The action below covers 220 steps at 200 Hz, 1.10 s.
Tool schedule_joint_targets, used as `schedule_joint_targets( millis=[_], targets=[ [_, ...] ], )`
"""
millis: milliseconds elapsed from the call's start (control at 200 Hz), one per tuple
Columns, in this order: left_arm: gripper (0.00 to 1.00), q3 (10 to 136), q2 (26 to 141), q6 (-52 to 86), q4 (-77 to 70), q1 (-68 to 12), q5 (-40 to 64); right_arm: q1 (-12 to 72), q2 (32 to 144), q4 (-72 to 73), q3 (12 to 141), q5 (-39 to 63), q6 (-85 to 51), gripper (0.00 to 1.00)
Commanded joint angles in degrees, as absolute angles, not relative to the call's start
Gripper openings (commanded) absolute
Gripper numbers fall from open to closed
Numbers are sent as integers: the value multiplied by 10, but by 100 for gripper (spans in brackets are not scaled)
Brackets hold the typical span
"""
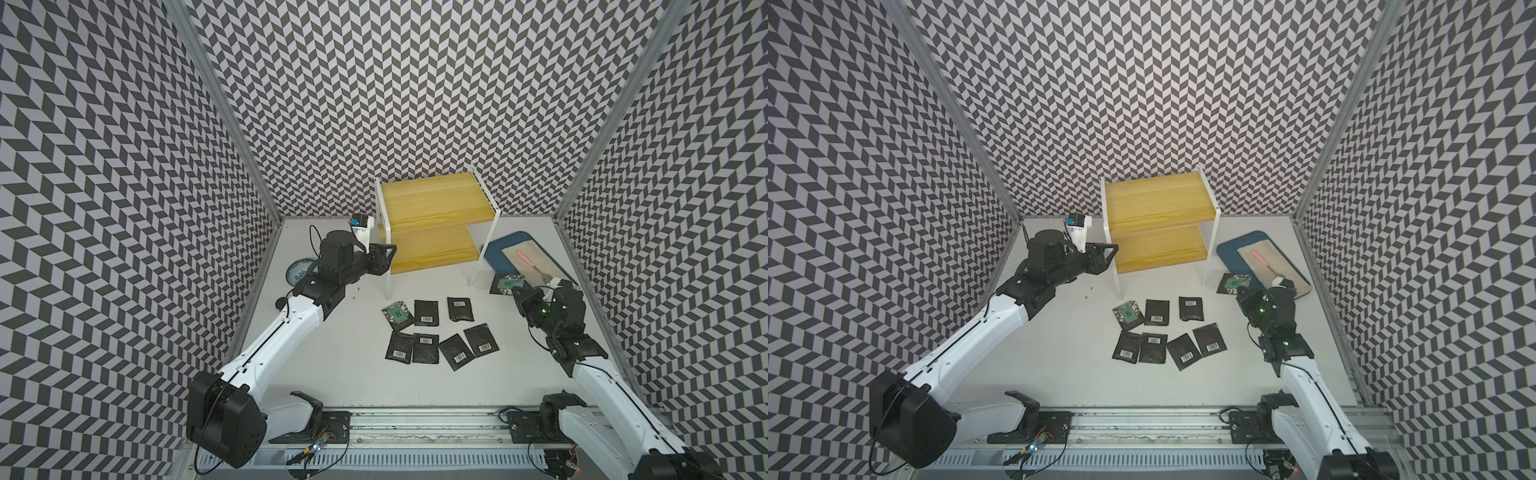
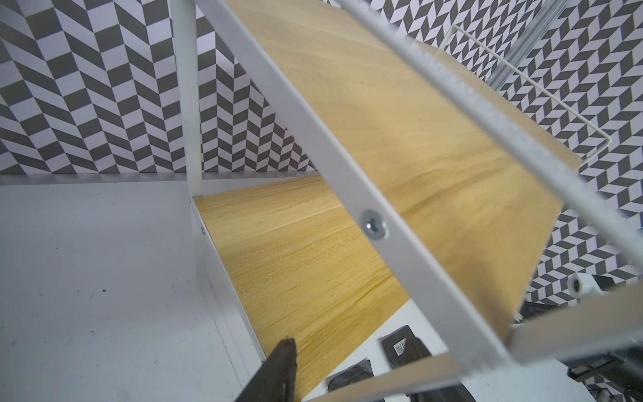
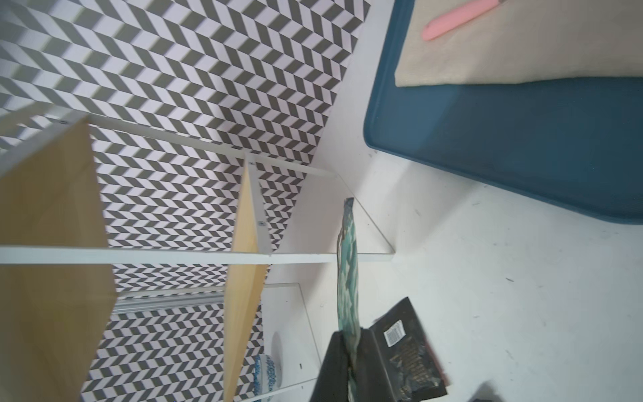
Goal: Remove the tea bags from the shelf
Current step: Place the tea bag at the center of the board.
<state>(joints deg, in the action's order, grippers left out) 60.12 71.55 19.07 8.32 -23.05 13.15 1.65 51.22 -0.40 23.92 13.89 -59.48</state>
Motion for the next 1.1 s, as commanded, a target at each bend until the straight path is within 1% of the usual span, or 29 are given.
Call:
schedule_joint_targets(
  millis=[0,170,265,646,1097],
  targets=[
    [54,617,693,191,87,-224,135,-2,553,-6,253,198,-510,8],
    [56,606,680,198,89,-221,141,-6,646,-27,291,246,-438,8],
    [56,598,672,201,89,-219,145,-5,686,-14,295,264,-427,8],
    [58,550,626,216,99,-212,149,-5,732,8,294,256,-395,8],
    [58,531,614,222,104,-203,157,-6,777,25,294,240,-373,11]
  ],
)
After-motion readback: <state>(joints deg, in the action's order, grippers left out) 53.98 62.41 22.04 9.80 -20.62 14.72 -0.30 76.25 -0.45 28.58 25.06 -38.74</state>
